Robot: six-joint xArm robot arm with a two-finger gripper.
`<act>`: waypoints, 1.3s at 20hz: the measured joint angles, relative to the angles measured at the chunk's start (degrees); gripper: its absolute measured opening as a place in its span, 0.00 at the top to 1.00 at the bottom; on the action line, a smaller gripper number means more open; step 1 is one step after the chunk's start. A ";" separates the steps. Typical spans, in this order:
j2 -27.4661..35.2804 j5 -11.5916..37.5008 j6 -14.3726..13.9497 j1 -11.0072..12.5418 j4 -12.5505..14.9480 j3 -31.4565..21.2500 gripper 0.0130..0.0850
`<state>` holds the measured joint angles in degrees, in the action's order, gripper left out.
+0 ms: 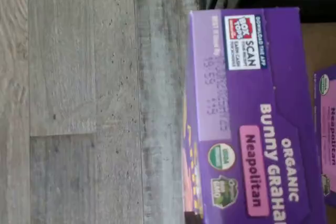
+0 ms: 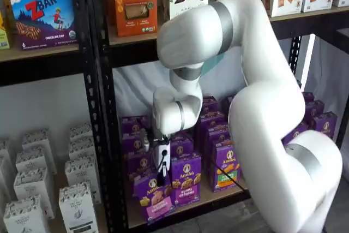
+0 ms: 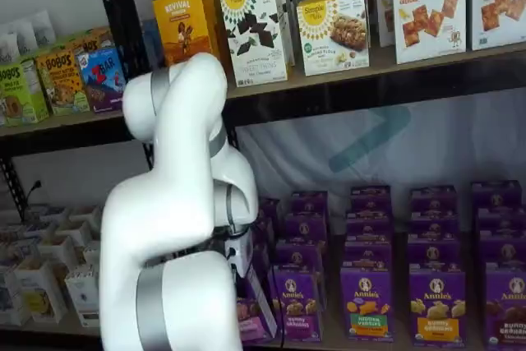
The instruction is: Pick up the purple box with a pink patch in the middle, on the bottom shelf, the first box from the left
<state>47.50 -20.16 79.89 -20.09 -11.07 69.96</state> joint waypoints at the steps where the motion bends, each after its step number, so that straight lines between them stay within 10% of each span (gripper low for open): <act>1: -0.48 0.24 0.20 -0.02 -0.22 -0.63 0.67; 26: -22.66 -0.01 -3.38 0.47 4.17 -23.70 0.72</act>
<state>24.84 -20.17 76.51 -19.62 -6.90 46.26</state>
